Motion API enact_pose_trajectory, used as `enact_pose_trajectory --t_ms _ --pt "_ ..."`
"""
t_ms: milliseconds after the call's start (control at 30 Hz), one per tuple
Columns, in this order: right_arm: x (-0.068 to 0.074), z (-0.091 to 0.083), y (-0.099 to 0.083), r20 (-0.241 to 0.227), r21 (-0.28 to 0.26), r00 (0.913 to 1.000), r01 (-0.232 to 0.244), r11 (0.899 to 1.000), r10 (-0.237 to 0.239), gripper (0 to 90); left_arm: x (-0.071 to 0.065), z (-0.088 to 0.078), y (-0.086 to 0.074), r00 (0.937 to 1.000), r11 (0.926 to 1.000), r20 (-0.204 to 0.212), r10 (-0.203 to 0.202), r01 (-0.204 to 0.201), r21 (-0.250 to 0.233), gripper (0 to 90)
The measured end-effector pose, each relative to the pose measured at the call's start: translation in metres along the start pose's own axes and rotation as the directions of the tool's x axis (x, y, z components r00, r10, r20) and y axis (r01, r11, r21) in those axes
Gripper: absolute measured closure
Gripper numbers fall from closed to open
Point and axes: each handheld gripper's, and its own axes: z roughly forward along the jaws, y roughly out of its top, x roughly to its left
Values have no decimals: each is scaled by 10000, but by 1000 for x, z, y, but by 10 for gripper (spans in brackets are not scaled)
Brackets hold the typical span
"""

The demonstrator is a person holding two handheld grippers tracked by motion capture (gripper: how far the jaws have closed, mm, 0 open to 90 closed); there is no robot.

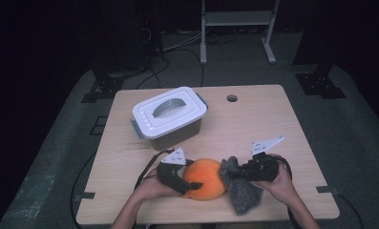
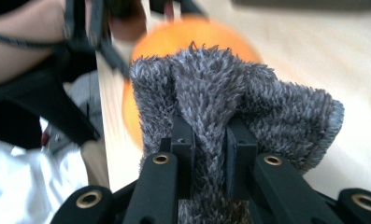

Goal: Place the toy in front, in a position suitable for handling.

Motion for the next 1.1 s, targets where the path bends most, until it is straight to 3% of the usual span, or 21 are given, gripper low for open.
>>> enact_pose_trajectory --t_ms 100,233,300,367,467,533,667,733,833,867,933,967,1100 --pt "7 5 9 198 -371 9994 276 9989 -269 757 -3 2 2 9999 10000 114 -31 30 18 82" --pt "17 14 16 332 -187 9970 713 9973 -706 758 -5 7 4 10000 9995 11 39 -40 318 6" --pt "19 17 17 547 79 9948 859 9963 -862 757 -6 8 5 9996 9995 -204 191 -186 254 31" --pt "17 16 14 613 88 9951 775 9970 -779 757 -8 7 7 9972 9987 -572 475 -464 207 119" --pt "14 9 15 834 -93 9938 741 9972 -731 758 -14 6 12 9888 9954 -1168 930 -950 -117 214" --pt "14 5 16 1025 -244 9921 753 9969 -725 758 -19 10 14 9771 9906 -1679 1305 -1353 -177 221" --pt "11 2 15 1094 -281 9919 682 9973 -648 758 -18 13 15 9813 9919 -1486 1224 -1259 -145 177" --pt "8 5 11 812 -171 9953 543 9984 -528 757 -15 11 14 9882 9948 -1156 1002 -1014 -49 108" --pt "10 10 9 464 2 9973 568 9984 -568 756 -10 10 14 9982 9986 -597 57 -89 -528 52" --pt "10 11 8 451 41 9970 634 9980 -635 756 -9 10 15 9980 9983 -637 -3 -35 -581 59" --pt "9 10 7 542 71 9966 625 9980 -628 756 -10 9 14 9952 9983 -914 362 -402 -429 157" --pt "8 9 5 578 78 9963 626 9980 -630 755 -10 9 14 9949 9984 -943 359 -398 -397 182" --pt "0 6 -4 534 254 9983 216 9994 -229 755 -9 7 11 9946 9987 -967 384 -414 -292 213"
